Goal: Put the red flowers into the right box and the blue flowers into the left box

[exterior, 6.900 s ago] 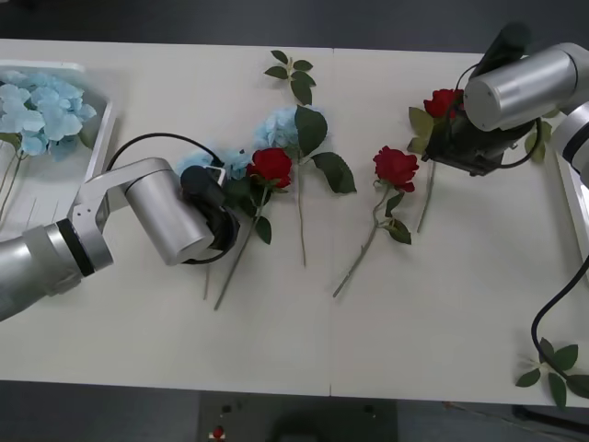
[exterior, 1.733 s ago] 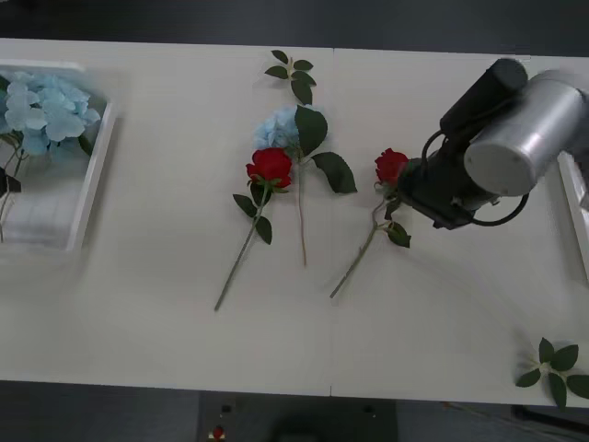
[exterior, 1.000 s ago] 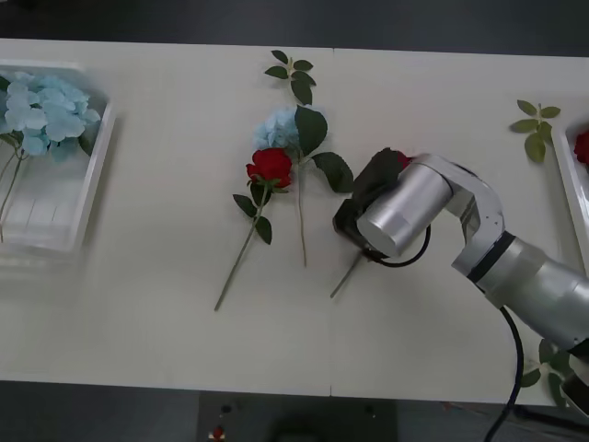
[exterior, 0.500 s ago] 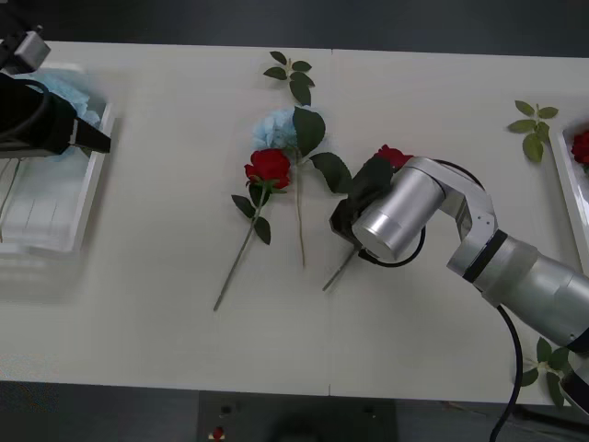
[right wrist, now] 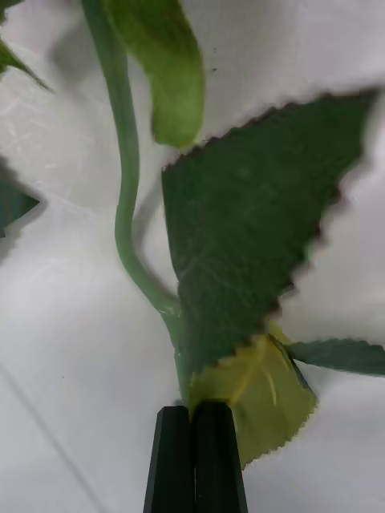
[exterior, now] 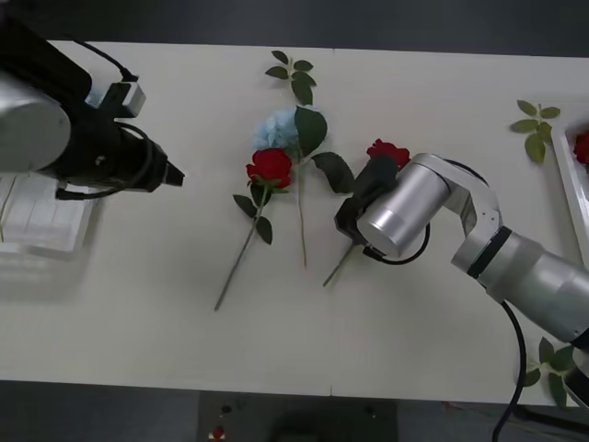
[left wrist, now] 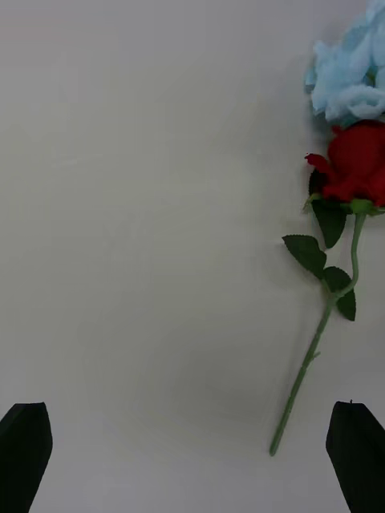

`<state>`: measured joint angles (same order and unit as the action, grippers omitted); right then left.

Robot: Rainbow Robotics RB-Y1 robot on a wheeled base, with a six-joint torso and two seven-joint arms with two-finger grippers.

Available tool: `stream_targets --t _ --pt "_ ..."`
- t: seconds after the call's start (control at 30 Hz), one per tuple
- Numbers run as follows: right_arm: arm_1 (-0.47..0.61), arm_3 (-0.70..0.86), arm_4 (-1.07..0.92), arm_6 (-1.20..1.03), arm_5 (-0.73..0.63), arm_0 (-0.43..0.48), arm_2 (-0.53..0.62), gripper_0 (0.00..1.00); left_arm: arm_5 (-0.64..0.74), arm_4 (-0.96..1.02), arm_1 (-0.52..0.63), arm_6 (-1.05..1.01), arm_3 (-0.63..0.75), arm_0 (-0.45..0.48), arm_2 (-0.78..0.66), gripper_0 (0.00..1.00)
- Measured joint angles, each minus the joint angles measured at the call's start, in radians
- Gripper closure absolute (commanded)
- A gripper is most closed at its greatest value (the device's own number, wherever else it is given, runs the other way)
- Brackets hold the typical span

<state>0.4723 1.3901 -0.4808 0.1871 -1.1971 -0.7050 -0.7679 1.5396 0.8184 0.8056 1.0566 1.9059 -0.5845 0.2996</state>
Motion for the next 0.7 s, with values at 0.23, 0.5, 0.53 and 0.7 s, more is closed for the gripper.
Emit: stream_targets --t 0.23,0.5,0.53,0.7 --pt "0.132 0.145 -0.158 0.063 -0.282 -0.001 0.131 1.00 -0.005 -0.099 -0.057 -0.020 -0.058 -0.052 0.125 0.00" --pt "0.294 0.272 -0.375 0.201 -0.498 -0.032 0.416 1.00 -0.108 -0.173 -0.097 -0.122 -0.155 -0.125 0.279 0.00" --pt "0.310 0.272 -0.387 0.215 -0.504 -0.040 0.421 1.00 -0.119 -0.179 -0.107 -0.122 -0.173 -0.130 0.289 0.00" --pt "0.341 0.272 -0.390 0.266 -0.505 -0.057 0.391 0.77 -0.159 -0.227 -0.164 -0.122 -0.254 -0.150 0.323 0.00"
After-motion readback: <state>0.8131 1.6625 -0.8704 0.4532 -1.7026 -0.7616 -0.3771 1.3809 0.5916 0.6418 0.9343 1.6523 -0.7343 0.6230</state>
